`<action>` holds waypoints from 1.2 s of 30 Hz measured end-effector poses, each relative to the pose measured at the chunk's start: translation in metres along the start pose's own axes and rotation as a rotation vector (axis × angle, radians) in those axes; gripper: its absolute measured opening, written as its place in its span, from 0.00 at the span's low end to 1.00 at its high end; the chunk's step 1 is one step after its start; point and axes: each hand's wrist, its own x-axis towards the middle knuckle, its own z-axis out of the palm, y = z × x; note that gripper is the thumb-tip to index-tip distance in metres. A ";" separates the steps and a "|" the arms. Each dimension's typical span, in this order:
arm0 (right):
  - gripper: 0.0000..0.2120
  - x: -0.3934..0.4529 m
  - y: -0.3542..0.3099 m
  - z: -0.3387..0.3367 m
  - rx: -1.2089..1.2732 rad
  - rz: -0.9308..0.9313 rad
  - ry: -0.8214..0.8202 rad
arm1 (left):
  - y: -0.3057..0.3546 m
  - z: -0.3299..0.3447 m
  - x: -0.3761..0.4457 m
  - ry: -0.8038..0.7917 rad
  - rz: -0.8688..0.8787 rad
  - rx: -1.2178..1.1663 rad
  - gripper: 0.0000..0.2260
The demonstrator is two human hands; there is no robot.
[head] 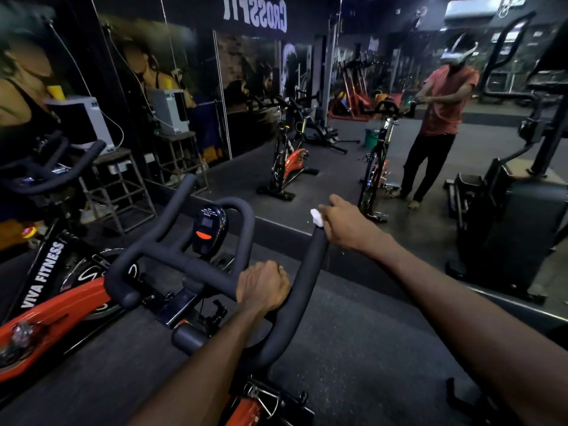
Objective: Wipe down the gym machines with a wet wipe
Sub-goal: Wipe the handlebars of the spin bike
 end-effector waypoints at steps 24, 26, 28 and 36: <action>0.14 -0.021 -0.080 -0.002 -0.584 -0.204 -0.381 | -0.001 -0.002 -0.001 0.065 0.001 -0.083 0.15; 0.14 -0.037 -0.094 0.008 -0.559 -0.245 -0.404 | -0.003 -0.003 -0.003 0.085 0.030 -0.103 0.14; 0.14 -0.035 -0.093 0.003 -0.560 -0.173 -0.354 | -0.004 -0.005 -0.005 0.081 0.061 -0.103 0.13; 0.13 -0.061 -0.119 0.023 -0.443 -0.074 -0.420 | -0.017 -0.011 -0.013 -0.040 0.252 -0.115 0.08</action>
